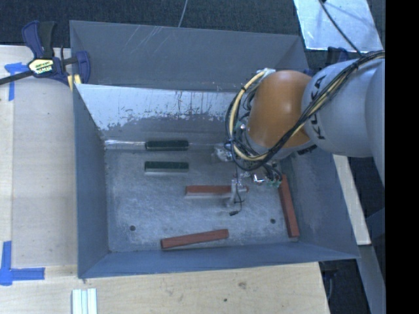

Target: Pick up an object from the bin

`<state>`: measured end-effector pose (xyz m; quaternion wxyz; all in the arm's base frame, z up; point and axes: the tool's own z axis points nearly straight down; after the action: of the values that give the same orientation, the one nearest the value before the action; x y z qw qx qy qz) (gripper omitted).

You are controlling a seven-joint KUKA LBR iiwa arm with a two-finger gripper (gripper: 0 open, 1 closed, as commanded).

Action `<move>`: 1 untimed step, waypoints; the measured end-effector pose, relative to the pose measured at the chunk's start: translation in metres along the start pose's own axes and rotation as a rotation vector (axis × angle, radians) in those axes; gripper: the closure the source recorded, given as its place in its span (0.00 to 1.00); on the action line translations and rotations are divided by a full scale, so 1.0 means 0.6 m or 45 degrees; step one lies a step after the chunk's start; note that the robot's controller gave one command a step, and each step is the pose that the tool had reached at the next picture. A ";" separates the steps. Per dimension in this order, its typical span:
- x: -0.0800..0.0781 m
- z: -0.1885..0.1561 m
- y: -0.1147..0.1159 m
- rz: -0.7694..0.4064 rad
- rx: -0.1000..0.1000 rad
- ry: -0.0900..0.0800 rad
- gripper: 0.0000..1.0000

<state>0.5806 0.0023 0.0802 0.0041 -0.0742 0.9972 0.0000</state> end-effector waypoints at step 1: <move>-0.012 0.037 0.008 0.055 -0.002 -0.043 1.00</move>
Offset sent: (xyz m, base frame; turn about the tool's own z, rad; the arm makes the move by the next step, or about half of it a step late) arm 0.0000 0.0000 0.0000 0.0000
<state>0.5872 0.0080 0.0580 0.0208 -0.0526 0.9984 0.0021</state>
